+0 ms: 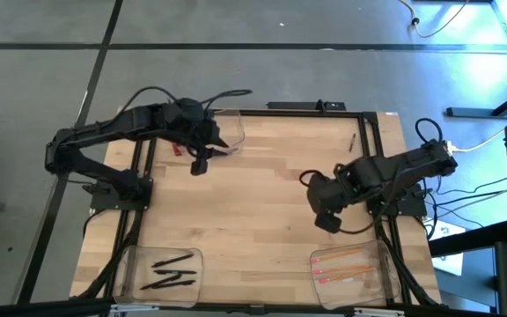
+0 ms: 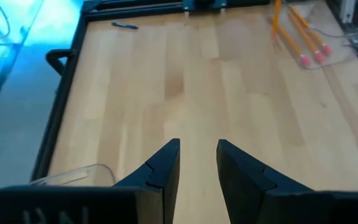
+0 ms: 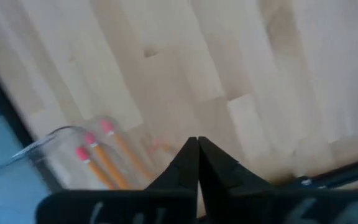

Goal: Sort crayons/erasers/pens/pencils in bins
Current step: Put the yellow pencil into the bottom right transparent bin

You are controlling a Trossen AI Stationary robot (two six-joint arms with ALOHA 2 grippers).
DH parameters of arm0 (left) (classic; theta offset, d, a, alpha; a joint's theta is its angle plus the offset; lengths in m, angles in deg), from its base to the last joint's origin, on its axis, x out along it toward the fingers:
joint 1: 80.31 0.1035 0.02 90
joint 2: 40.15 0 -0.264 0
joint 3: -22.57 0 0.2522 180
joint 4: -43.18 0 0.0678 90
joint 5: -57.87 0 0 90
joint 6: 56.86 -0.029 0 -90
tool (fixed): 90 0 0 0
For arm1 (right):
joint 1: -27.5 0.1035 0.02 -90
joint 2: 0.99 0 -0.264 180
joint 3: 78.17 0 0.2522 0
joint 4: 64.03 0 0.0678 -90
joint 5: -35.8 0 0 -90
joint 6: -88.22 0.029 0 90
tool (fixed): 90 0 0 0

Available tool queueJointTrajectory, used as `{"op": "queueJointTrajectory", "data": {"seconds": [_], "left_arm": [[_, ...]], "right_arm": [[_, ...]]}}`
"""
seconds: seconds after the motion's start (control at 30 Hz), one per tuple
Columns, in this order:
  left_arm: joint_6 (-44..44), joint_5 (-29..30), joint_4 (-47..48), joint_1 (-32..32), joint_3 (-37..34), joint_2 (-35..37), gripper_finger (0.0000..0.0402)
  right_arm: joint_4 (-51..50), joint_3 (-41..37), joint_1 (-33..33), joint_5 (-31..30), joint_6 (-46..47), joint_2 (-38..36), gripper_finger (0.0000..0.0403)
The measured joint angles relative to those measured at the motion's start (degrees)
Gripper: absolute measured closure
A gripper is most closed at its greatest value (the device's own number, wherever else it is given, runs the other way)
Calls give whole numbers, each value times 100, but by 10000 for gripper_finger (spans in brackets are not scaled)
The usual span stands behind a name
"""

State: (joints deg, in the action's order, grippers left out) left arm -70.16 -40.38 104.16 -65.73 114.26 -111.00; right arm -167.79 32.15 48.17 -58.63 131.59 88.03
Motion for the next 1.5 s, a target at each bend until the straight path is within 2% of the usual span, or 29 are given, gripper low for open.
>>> {"op": "queueJointTrajectory", "data": {"seconds": [0.17,0.33,0.57,0.73,0.9,1.07,1.17,1.27,1.5], "left_arm": [[349,2,-9,-189,0,0,305],[539,22,-52,-288,-1,0,305],[574,27,-151,-318,-2,0,305],[577,28,-170,-328,-2,0,305],[543,24,-190,-457,-4,0,305],[525,15,-189,-576,-7,0,305],[525,17,-189,-608,-7,0,305],[523,18,-190,-606,-7,0,305],[523,22,-245,-605,-7,0,305]], "right_arm": [[-11,-217,-61,-355,-208,-32,397],[-8,-316,-75,-354,-473,-80,398],[-2,-318,-97,-315,-279,-74,399],[-2,-320,-201,-199,-130,-71,372],[10,-411,-326,-180,217,-66,325],[6,-1082,-468,300,291,-81,270],[3,-1689,-545,322,281,-81,251],[102,-2273,-671,569,290,-81,246],[1406,-3536,-926,1167,239,-81,244]]}}
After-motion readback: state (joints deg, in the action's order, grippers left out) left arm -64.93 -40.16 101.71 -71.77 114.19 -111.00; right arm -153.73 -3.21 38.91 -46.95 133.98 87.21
